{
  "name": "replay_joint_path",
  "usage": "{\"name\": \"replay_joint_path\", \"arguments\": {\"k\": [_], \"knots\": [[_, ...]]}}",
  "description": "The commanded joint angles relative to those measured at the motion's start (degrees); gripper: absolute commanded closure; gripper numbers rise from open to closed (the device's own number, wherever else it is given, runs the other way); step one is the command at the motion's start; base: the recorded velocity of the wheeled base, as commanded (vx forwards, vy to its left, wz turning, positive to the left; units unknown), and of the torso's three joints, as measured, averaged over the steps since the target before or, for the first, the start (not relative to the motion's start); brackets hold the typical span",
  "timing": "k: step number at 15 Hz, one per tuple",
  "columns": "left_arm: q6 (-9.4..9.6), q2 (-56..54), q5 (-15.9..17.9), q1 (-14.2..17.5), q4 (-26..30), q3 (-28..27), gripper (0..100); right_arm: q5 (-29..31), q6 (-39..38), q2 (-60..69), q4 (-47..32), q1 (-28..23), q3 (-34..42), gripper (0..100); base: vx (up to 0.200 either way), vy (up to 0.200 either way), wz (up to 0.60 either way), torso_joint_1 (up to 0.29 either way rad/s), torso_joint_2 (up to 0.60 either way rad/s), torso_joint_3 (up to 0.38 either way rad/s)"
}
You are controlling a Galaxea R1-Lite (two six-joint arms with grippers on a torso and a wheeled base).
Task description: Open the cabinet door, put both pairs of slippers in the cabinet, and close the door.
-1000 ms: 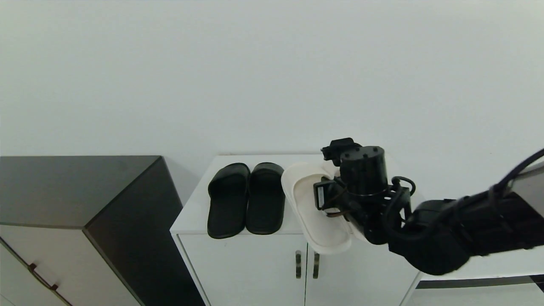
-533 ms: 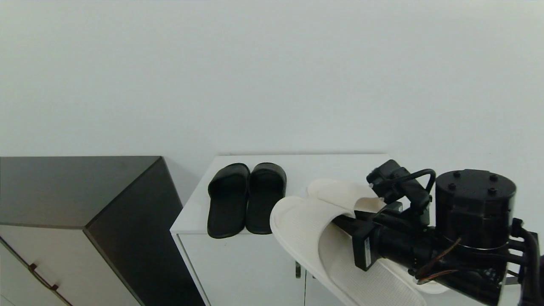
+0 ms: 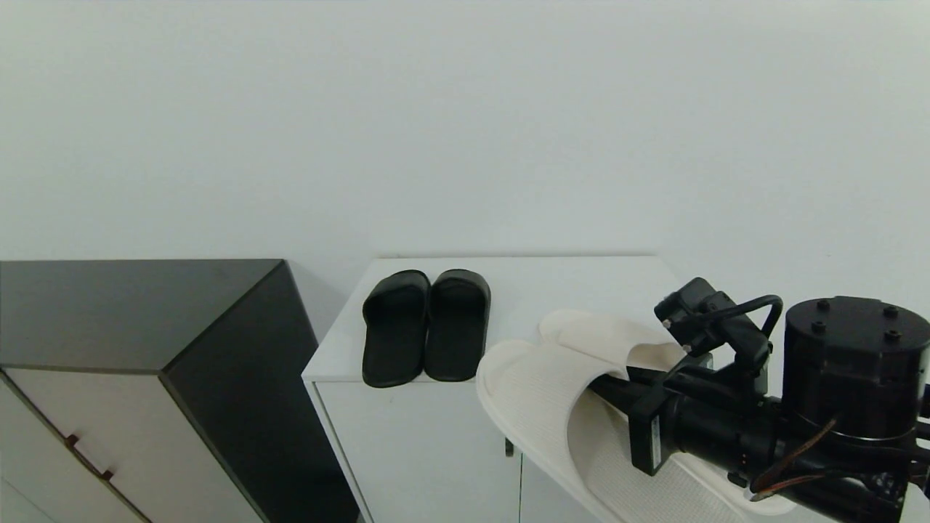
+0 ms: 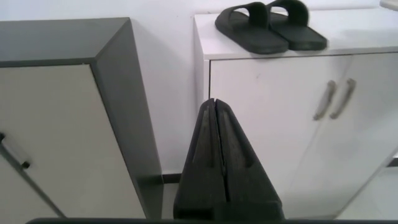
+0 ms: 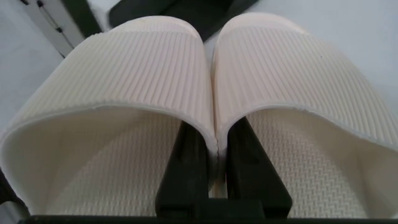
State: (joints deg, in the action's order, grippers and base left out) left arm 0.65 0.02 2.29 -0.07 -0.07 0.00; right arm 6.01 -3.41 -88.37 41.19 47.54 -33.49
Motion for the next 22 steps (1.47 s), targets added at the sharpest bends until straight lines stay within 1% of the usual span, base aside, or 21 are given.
{"name": "replay_joint_path", "arguments": {"k": [1,7,17,20,22], "knots": [[-0.03,0.1,0.0,0.0,0.0,0.0,100,0.0,0.0,0.3,0.1,0.0,0.7,100,-0.2,0.0,0.0,-0.017,0.0,0.007],[-0.03,0.1,0.0,0.0,0.0,0.0,100,-0.3,0.0,0.4,0.3,0.0,1.8,100,-0.2,0.0,0.0,0.0,0.0,0.003],[-0.12,0.1,-0.1,0.0,0.0,0.0,100,-0.6,0.0,0.2,0.4,0.0,3.0,100,0.0,0.0,0.0,0.0,0.0,0.0],[-0.12,0.1,-0.1,0.0,0.0,0.0,100,-0.7,0.0,0.1,0.4,-1.3,3.4,100,0.0,0.0,0.0,0.0,0.0,0.0],[-0.12,0.1,-0.1,0.0,0.0,0.0,100,-0.7,0.0,-0.6,0.4,-1.3,3.4,100,0.0,0.0,0.0,0.0,0.0,0.0]]}}
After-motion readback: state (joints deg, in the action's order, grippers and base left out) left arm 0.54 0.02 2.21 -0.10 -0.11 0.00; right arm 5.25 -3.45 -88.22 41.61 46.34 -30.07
